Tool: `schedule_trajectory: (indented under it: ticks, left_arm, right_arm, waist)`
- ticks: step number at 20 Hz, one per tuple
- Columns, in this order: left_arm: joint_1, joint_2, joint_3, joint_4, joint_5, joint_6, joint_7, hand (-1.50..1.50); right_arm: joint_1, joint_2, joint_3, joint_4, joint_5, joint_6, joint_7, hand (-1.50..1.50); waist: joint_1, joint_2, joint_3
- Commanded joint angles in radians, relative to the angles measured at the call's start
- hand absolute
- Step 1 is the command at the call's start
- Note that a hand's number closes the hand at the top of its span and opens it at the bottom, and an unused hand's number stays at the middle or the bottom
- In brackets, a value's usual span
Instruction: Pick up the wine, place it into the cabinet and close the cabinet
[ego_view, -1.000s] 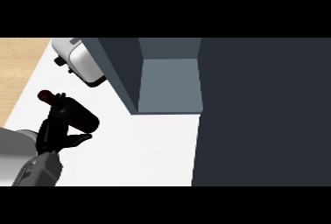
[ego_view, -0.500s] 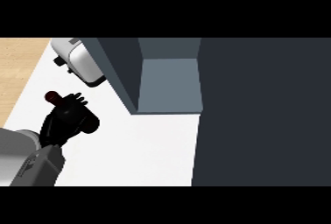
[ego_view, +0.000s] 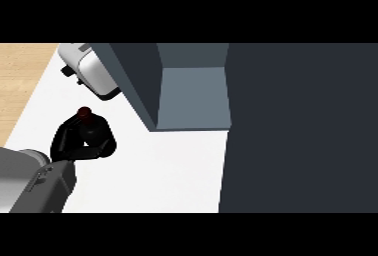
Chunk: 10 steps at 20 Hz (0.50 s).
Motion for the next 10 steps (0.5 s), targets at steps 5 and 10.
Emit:
schedule_trajectory:
  ticks: [5, 10]
  left_arm:
    - [0.200, -0.078, -0.069, -0.136, -0.041, 0.048, -0.085, 1.50]
    - [0.312, -0.087, -0.088, -0.364, -0.029, 0.096, -0.050, 1.50]
  right_arm:
    - [0.047, 0.002, -0.043, -0.111, -0.097, 0.003, 0.034, -1.50]
    - [0.051, 0.057, 0.093, -0.103, 0.043, -0.031, 0.026, -1.50]
  waist:
    - [0.026, -0.006, -0.002]
    - [0.027, -0.005, -0.003]
